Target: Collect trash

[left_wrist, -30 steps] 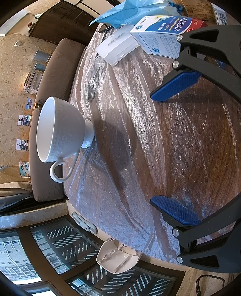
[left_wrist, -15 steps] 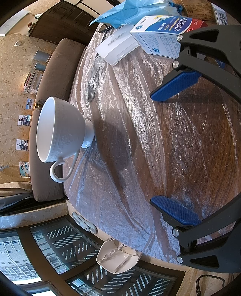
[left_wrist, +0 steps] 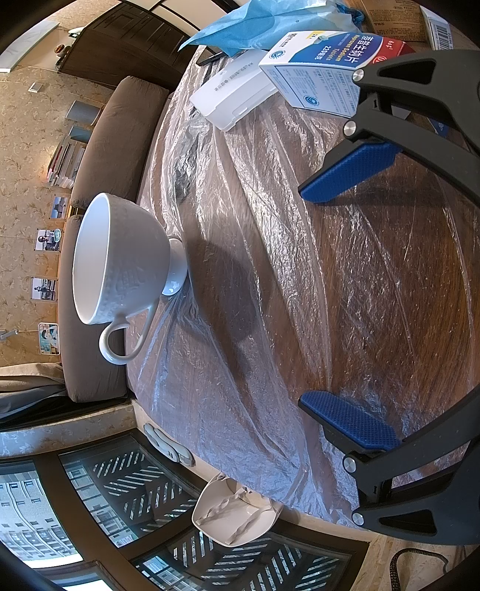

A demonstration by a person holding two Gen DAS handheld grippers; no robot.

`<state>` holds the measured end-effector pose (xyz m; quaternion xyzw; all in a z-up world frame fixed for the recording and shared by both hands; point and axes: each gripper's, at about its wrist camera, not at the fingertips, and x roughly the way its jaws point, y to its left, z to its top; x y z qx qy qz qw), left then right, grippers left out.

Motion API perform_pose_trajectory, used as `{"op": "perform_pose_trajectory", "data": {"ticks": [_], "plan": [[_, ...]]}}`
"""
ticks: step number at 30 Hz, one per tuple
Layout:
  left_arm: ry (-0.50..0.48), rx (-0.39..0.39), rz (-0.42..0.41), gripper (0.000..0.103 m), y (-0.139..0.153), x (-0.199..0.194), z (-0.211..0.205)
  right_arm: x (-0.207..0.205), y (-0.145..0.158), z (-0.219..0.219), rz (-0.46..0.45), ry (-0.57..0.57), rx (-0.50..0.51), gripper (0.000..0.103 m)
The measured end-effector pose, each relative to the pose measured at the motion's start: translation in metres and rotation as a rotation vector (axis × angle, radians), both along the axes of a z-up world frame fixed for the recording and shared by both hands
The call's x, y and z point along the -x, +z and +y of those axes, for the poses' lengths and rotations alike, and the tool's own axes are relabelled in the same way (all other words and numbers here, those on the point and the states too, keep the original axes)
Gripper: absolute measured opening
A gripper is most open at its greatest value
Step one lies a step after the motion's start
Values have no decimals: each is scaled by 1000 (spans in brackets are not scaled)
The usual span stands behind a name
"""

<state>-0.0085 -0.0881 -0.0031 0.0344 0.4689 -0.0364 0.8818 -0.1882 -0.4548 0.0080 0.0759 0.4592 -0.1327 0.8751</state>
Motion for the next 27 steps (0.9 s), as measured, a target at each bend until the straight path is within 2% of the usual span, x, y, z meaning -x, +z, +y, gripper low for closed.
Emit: {"op": "perform_pose_trajectory", "data": {"ticks": [27], "plan": [[16, -1, 0, 102, 0, -1, 0, 0, 0, 0, 0, 0, 0, 99]]}}
